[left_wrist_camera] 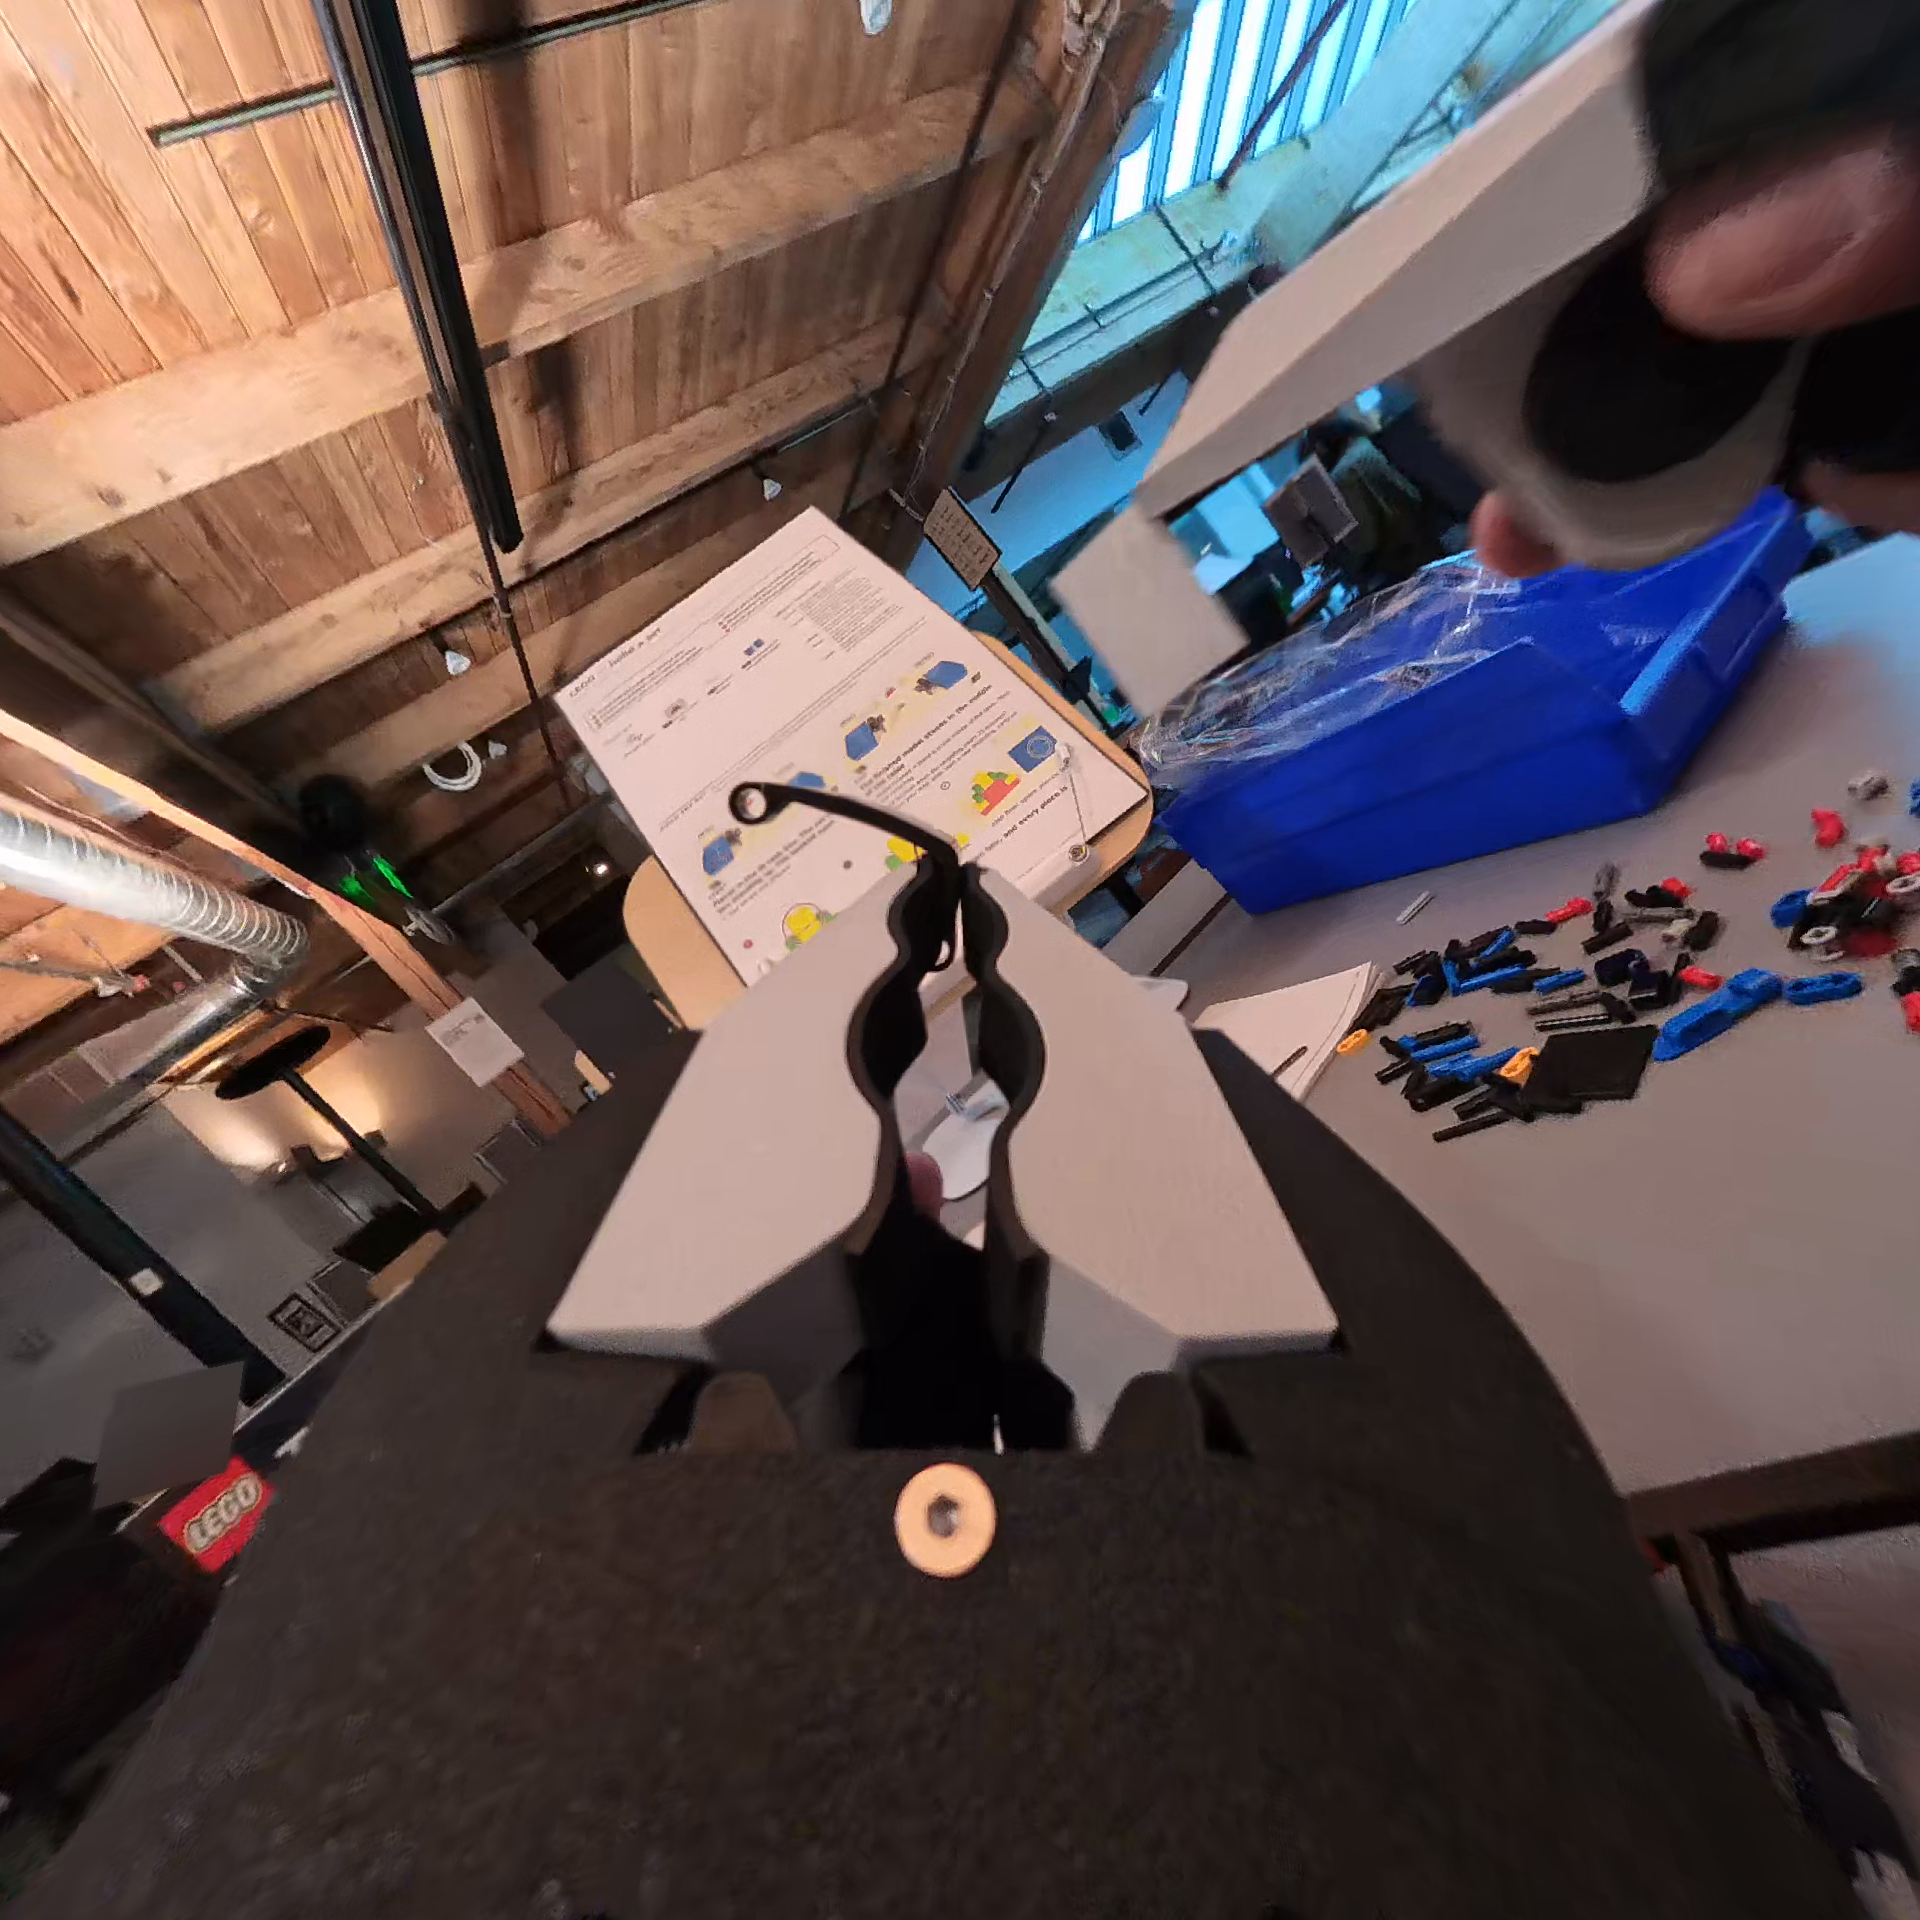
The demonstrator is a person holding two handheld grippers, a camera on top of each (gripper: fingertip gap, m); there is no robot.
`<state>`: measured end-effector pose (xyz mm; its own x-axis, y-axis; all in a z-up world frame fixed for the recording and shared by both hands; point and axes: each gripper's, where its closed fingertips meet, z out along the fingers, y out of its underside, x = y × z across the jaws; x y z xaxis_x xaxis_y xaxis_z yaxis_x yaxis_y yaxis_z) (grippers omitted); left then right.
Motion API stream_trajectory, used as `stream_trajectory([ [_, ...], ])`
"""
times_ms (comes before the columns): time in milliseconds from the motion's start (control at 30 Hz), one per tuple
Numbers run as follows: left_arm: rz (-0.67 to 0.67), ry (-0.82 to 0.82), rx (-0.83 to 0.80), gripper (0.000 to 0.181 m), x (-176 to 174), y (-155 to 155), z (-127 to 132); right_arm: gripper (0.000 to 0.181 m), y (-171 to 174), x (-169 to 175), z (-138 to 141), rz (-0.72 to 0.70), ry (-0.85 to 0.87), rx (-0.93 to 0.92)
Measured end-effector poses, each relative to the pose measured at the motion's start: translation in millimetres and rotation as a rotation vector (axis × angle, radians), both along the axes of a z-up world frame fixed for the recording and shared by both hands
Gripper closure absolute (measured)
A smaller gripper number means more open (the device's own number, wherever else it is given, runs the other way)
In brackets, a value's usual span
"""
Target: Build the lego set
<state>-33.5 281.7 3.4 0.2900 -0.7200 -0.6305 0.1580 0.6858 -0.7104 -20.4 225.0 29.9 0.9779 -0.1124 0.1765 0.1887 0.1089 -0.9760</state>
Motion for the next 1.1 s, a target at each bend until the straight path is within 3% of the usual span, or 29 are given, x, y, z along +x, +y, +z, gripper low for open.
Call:
stream_trajectory([
  [100, -0.037, -0.048, 0.033, 0.181, -16, -3, 3, 0.181, 24, -17, 4, -0.015, -0.092, -0.029],
  [200, -0.319, -0.018, -0.012, 0.181, -26, -34, -4, 0.181, 30, -12, 16, -0.017, -0.119, 0.048],
  [267, -0.448, 0.047, -0.133, 0.181, -26, -42, -6, 0.181, 28, -9, 21, 0.101, -0.057, 0.105],
  [367, -0.677, 0.157, -0.350, 0.181, -31, -56, -11, 0.181, 26, 21, 1, 0.033, -0.051, 0.022],
  [467, -0.768, 0.204, -0.473, 0.181, -30, -59, -14, 0.181, 25, 20, -24, 0.017, -0.016, -0.078],
  [600, -0.968, 0.270, -0.838, 0.181, -28, -47, -6, 0.181, 6, 26, -21, -0.163, -0.086, 0.045],
  [700, -0.897, 0.238, -0.800, 0.180, -23, -38, -9, 0.181, 20, 21, -32, -0.186, -0.043, 0.014],
  [900, -0.617, 0.224, -0.380, 0.181, -14, -47, -34, 0.181, 44, 1, -48, -0.150, -0.035, -0.067],
  [1100, -0.568, 0.261, -0.289, 0.181, -10, -49, -45, 0.181, 40, 0, -51, -0.133, -0.028, -0.092],
])
